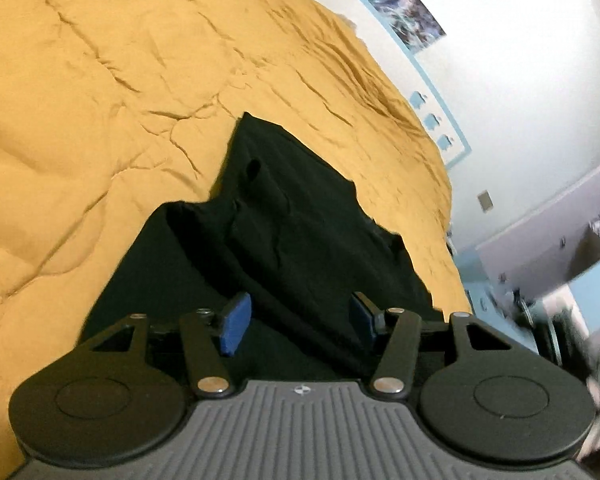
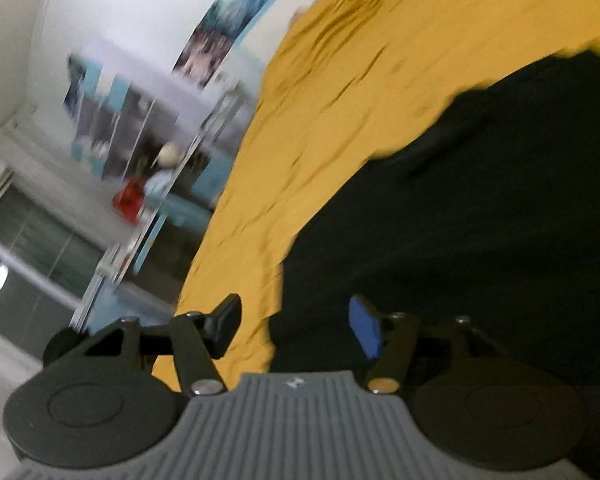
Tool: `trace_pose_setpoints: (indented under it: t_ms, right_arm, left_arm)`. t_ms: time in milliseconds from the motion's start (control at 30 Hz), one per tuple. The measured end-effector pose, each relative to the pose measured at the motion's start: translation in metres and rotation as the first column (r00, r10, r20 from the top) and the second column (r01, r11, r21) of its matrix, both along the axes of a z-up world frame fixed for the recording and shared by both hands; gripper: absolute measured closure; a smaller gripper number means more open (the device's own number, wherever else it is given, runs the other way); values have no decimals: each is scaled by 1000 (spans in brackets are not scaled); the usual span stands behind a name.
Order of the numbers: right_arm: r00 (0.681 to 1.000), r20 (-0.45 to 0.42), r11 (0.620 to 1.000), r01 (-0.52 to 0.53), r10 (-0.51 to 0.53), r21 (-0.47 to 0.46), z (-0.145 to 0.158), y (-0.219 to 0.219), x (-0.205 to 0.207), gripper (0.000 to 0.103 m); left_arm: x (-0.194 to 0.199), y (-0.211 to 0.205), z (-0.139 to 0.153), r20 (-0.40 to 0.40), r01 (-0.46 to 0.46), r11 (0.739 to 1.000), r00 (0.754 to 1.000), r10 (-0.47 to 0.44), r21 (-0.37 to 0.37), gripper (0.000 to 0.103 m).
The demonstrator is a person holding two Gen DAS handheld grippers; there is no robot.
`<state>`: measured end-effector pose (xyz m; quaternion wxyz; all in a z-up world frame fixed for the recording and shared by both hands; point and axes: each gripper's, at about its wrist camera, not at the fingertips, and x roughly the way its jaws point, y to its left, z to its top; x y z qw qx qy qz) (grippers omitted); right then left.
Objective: Fold small clothes
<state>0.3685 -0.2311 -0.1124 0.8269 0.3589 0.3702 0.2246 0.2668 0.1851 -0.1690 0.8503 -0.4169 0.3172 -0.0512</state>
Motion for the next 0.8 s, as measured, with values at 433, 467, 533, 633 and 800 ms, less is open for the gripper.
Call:
trace_pose_setpoints:
  t_ms: [433,467,533,633,800]
  right_arm:
    - [933,-123,933,350,-339,83,-36,-191,-40,39]
    - [933,-129,934,348,-337,81,-38,-190,-37,39]
    - [926,-157,932,357,-344,66,-45,-192,-25,39]
    - [898,-211,914,403,-387,40,-66,-179,-2,40]
    - [851,-209,865,501,-482,45,-86,-193,4,70]
  left_arm:
    - [30,-15,-10,-5,-115,993,993,115,-19,40]
    - [31,-17,-7,17,-110,994,994,110,-8,40]
    - [38,-20,-5,40,-81,997,996,81,-10,40]
    - [54,-22,-9,21,-53,999,998,52,4,40]
    - [64,-22,-26,-56,-87,996,994,89,37,40]
